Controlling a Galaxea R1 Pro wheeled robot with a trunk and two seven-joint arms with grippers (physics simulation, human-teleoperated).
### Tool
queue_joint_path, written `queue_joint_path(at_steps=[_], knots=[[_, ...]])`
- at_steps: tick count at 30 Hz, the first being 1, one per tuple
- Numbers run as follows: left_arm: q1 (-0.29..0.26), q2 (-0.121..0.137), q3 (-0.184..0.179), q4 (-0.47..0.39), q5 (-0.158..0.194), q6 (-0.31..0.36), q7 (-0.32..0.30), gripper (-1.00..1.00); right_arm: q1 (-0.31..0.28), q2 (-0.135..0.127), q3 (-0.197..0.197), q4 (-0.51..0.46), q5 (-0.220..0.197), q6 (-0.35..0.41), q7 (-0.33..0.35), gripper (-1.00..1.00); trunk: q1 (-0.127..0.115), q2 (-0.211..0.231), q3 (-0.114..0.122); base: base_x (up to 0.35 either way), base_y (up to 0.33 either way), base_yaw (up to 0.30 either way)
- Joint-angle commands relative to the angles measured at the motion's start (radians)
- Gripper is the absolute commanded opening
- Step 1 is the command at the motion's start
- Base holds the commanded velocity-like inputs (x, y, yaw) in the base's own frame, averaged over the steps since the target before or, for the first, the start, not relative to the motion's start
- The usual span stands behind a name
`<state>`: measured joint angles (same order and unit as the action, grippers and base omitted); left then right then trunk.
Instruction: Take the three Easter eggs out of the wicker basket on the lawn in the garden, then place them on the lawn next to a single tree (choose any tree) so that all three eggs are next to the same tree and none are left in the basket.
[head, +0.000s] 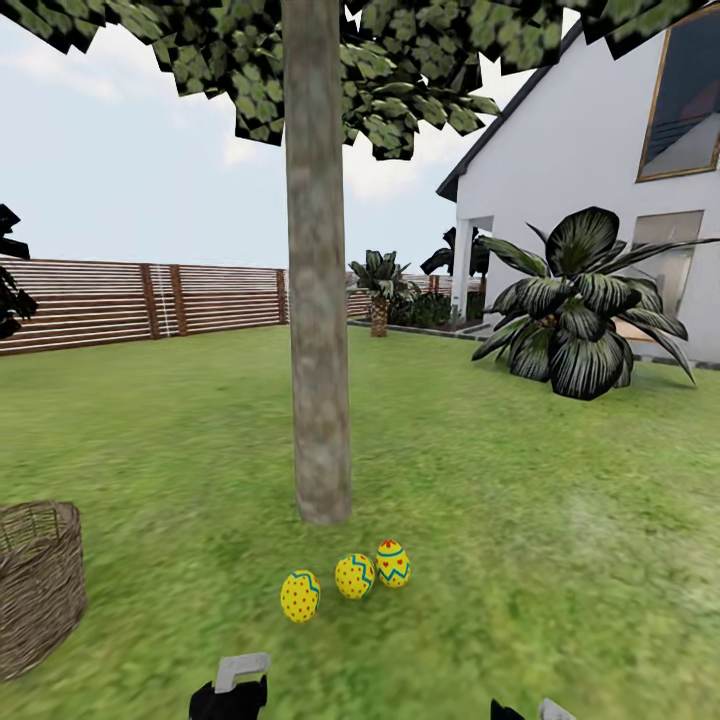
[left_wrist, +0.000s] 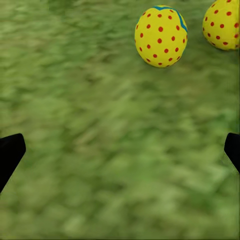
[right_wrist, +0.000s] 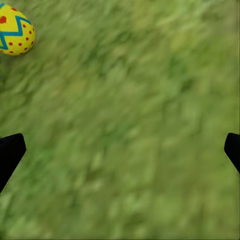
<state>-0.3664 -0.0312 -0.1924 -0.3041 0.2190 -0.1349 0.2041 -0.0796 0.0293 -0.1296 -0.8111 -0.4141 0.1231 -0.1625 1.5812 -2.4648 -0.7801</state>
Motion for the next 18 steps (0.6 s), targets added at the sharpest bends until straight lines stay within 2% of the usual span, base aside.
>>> queue_joint_path(at_steps=[1,18], knots=[[-0.001,0.001,-0.009,0.001,0.01,-0.006,0.006,1.0,0.0,0.001,-0.002,-0.002,-0.008,0.003,-0.003,1.0,-0.004,0.007,0.002,0.0,0.0,0.0],[0.0,0.001,-0.009,0.002,0.01,-0.016,0.005,1.0,0.0,0.003,-0.003,-0.001,-0.009,-0.002,-0.003,1.0,-0.069,0.126,0.055,0.0,0.0,0.0]])
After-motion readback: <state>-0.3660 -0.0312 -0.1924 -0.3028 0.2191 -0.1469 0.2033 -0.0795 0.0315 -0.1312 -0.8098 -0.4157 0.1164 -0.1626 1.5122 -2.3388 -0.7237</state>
